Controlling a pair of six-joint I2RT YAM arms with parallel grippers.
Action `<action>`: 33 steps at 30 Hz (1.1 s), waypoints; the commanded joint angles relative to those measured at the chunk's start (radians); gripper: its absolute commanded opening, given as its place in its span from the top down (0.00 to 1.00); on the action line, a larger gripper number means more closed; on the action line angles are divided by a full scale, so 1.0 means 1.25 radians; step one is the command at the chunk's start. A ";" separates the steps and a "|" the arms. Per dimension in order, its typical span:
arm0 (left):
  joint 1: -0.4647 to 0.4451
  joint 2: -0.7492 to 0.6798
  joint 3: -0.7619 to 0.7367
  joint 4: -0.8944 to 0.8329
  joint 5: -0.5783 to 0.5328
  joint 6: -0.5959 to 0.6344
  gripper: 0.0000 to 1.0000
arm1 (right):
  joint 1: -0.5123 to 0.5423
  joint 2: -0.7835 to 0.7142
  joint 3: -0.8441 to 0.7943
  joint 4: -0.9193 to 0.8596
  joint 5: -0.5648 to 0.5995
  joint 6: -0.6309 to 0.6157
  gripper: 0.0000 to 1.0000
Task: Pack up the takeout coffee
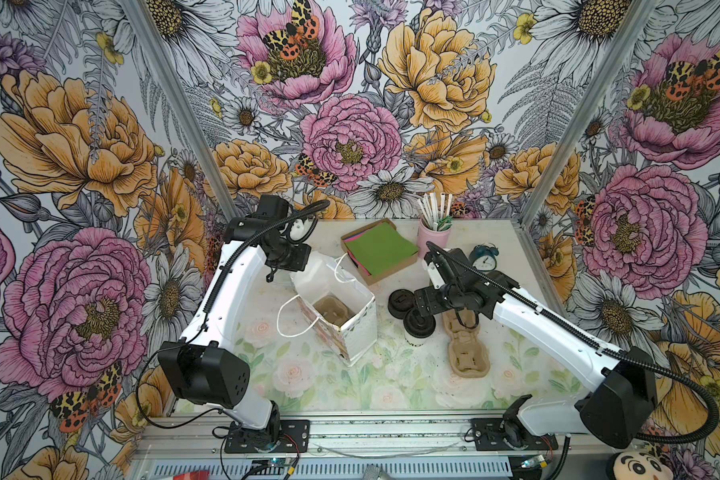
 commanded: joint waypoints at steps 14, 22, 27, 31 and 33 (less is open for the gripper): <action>-0.030 -0.038 -0.044 -0.002 0.027 -0.107 1.00 | 0.053 0.016 0.035 -0.113 0.041 -0.021 0.02; -0.030 -0.046 -0.060 -0.001 0.030 -0.132 1.00 | 0.089 0.044 0.058 -0.125 0.018 -0.036 0.01; -0.039 -0.039 -0.065 -0.001 0.032 -0.132 1.00 | 0.091 0.069 0.069 -0.135 -0.001 -0.045 0.01; -0.048 -0.036 -0.068 0.000 0.036 -0.128 1.00 | 0.092 0.096 0.075 -0.146 -0.006 -0.047 0.01; -0.053 -0.036 -0.070 0.001 0.038 -0.128 1.00 | 0.093 0.106 0.077 -0.150 -0.004 -0.050 0.01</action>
